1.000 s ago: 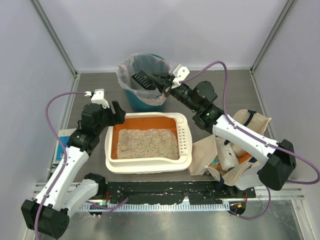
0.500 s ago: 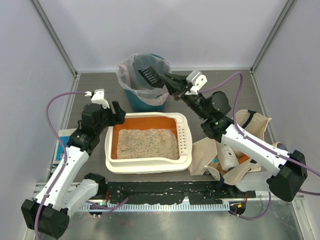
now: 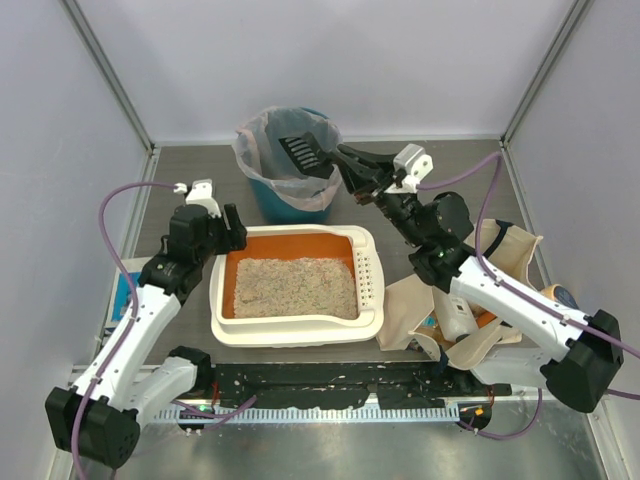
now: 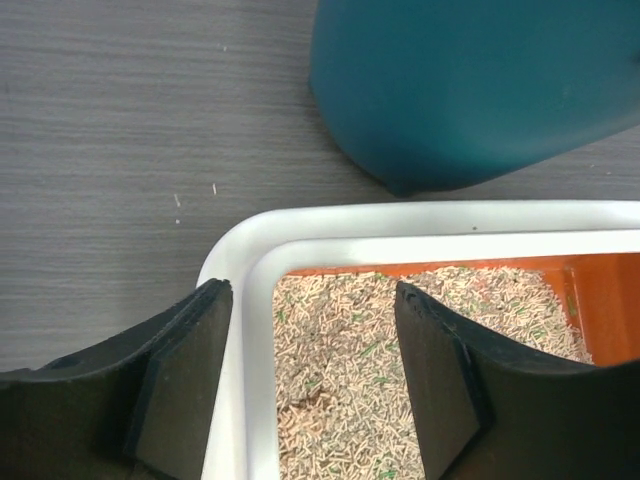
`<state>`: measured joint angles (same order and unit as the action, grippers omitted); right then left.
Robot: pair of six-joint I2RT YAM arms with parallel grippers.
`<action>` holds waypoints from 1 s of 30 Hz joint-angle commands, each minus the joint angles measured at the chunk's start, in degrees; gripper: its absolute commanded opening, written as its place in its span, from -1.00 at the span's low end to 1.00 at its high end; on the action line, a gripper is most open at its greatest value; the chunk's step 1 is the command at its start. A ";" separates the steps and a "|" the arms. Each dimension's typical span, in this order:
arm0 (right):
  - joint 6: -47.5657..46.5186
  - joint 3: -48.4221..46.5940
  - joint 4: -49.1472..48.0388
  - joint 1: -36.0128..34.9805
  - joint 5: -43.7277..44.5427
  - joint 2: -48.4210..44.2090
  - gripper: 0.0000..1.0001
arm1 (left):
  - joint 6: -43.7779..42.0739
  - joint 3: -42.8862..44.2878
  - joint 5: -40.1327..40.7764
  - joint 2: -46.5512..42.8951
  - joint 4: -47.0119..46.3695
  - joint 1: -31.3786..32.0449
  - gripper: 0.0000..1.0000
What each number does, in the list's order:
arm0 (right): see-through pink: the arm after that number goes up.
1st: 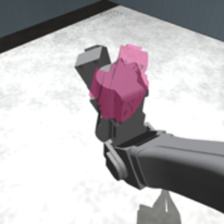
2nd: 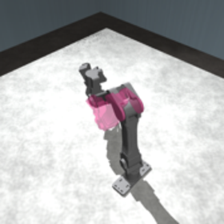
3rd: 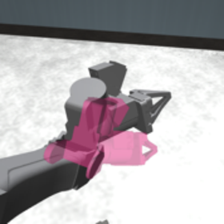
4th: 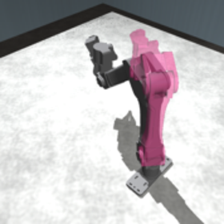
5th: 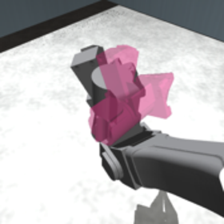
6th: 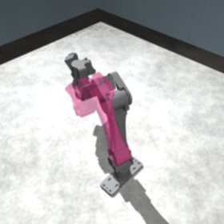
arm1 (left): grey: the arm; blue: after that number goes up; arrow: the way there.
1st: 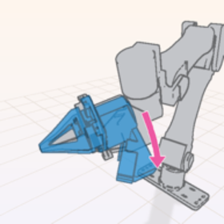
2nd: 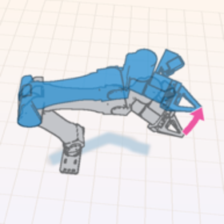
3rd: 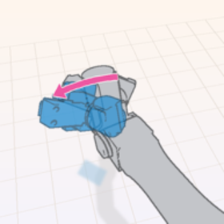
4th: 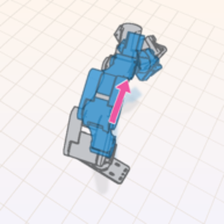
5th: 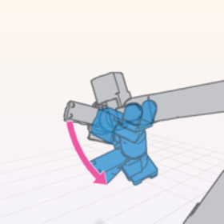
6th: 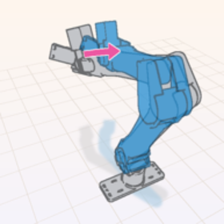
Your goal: Clean the litter box
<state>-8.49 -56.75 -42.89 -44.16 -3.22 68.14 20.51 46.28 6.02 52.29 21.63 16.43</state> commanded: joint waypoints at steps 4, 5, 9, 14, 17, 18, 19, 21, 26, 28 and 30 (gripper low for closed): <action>7.16 -0.83 -9.13 -0.22 0.41 -6.34 -0.98 | -2.41 4.34 2.42 4.30 4.03 -0.17 0.12; 7.96 -0.03 -9.48 -0.22 0.15 -8.35 -0.98 | -2.41 4.60 2.85 4.66 4.21 -0.17 0.07; 13.23 4.54 -8.18 -0.22 1.37 -15.30 -0.98 | -2.32 4.87 2.42 6.42 4.39 -0.08 -0.21; 21.40 9.02 3.06 -0.22 6.56 -24.09 -0.98 | -2.76 5.05 0.40 8.61 2.98 -0.08 -0.67; 24.39 10.26 11.05 -0.22 8.93 -28.14 -0.98 | -3.11 5.74 -1.10 11.24 2.28 -0.17 -0.84; 25.10 10.43 13.34 -0.22 9.72 -29.02 -0.98 | -3.20 6.01 -1.71 11.95 2.19 -0.08 -0.88; 25.71 10.78 17.37 -0.22 9.90 -30.33 -0.98 | -3.89 6.36 -2.67 12.74 2.10 -0.16 -0.96; 28.17 11.40 21.08 -0.22 9.99 -31.31 -0.98 | -4.43 7.50 -3.64 14.94 2.02 -0.16 -1.00; 30.64 12.72 33.91 -0.14 7.44 -32.02 -0.98 | -8.98 9.09 -7.50 18.37 1.23 0.01 -1.00; 30.73 12.46 40.48 -0.14 7.53 -31.23 -0.98 | -10.23 9.44 -8.30 19.69 0.43 0.10 -1.00; 30.73 11.93 45.15 -0.22 7.62 -29.65 -0.98 | -10.67 9.97 -10.49 20.65 -0.53 0.27 -1.00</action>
<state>20.29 -43.99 -10.70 -44.16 4.64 36.58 9.72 55.59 3.86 69.60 22.68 15.68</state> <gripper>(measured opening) 0.212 0.077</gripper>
